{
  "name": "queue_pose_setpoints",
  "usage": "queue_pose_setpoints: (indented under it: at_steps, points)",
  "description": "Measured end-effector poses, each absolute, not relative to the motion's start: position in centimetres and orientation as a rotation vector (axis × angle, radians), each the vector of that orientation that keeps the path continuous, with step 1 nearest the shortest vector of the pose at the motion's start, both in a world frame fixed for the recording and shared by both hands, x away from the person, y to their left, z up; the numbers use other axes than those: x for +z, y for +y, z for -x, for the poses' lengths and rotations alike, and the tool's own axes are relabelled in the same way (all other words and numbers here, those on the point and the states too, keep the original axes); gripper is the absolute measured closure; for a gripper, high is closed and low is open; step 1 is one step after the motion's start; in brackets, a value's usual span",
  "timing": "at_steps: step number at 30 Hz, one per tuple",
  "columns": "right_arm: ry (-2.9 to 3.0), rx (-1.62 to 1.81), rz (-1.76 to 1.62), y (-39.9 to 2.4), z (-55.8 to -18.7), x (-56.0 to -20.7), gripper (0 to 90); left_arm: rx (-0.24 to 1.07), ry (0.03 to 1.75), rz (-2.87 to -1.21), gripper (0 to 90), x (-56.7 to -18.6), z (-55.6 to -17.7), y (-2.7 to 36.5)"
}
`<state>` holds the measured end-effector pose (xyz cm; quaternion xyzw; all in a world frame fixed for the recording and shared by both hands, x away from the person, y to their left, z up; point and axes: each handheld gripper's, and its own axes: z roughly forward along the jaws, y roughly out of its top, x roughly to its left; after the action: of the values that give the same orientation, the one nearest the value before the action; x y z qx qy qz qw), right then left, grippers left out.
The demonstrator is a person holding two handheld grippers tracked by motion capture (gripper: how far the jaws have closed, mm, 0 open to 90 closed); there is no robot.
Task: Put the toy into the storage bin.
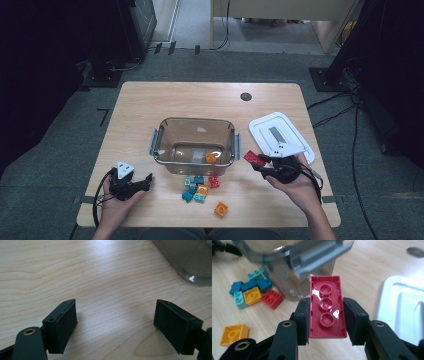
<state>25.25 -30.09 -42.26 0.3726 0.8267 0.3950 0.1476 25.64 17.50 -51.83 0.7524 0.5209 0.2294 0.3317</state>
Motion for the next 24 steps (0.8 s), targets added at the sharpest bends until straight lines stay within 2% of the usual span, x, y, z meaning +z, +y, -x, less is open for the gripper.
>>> queue_pose_setpoints:
  at_steps: [7, 15, 24]
  points:
    - [2.37, 1.143, -1.018, -29.2, -26.0, -39.2, 60.3, 0.601, 1.361, -1.965, 18.6, -51.8, -25.6, 17.5]
    - [2.399, 1.184, -0.912, -25.3, -27.7, -36.6, 60.3, 0.599, 1.361, -1.967, 18.6, -51.8, -25.6, 17.5]
    - [2.46, 1.174, -0.893, -21.1, -29.7, -37.0, 60.2, 0.601, 1.36, -1.967, 18.6, -51.8, -25.6, 17.5]
